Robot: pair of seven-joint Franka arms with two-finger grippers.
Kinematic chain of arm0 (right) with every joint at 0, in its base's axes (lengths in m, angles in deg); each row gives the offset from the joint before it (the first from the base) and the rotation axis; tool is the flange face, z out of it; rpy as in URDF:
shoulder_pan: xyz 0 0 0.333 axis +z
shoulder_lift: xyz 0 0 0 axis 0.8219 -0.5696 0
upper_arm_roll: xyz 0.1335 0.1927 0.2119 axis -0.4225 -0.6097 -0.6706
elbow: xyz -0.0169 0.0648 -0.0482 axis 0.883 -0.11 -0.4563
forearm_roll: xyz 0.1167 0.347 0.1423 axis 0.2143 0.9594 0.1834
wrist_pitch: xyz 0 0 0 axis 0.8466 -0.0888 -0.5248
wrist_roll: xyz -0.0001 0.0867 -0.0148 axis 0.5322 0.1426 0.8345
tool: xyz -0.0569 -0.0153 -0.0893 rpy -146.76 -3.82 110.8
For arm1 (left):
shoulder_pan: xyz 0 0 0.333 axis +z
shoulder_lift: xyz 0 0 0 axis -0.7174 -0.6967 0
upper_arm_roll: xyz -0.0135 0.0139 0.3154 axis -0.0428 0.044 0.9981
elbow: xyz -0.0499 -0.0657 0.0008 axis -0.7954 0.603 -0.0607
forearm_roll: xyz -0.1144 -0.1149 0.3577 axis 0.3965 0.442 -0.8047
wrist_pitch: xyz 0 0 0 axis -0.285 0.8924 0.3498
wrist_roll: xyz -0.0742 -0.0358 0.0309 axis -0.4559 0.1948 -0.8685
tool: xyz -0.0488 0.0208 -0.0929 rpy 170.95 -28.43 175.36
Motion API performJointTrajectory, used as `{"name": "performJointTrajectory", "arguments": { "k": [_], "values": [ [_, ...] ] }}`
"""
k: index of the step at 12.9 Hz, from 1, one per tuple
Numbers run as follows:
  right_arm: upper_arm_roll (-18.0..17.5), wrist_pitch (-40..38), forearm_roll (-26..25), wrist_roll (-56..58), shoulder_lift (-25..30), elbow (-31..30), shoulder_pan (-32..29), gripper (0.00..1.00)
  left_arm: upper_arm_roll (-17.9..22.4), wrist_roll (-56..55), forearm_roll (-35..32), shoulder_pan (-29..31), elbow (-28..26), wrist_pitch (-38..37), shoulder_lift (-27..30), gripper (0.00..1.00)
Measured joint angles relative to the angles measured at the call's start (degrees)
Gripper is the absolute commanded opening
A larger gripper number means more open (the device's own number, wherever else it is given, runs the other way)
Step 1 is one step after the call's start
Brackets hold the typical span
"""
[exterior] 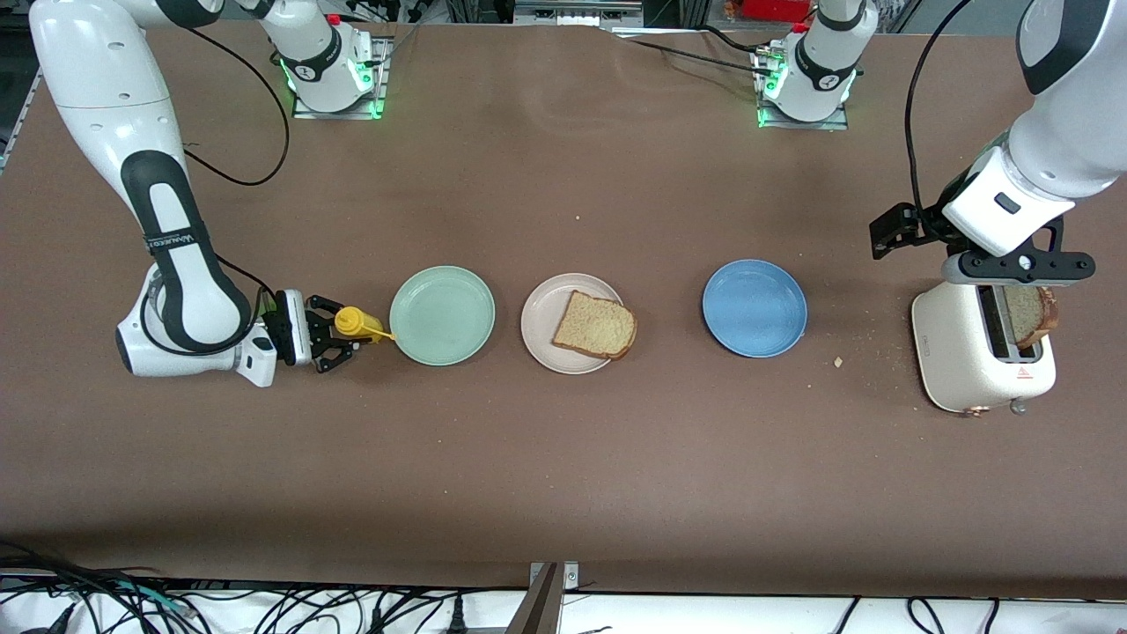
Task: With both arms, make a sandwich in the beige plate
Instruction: 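Move the right gripper to the green lettuce leaf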
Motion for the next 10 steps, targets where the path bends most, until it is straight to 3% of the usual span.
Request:
{"name": "performJointTrajectory", "arguments": {
  "k": [4,7,10],
  "values": [
    [0.2,1.73,-2.04,0.77,0.26,1.14,-0.03,1.0,0.0,0.0,0.0,0.0,0.0,0.0,0.0,1.0],
    [1.11,4.76,-8.79,0.31,3.12,1.36,-0.06,1.0,0.0,0.0,0.0,0.01,0.0,0.0,-0.02,1.0],
    [3.01,10.34,-17.7,-3.62,9.2,-3.14,-0.36,1.0,0.01,0.0,0.0,0.03,0.0,-0.01,-0.04,1.0]
  ]
}}
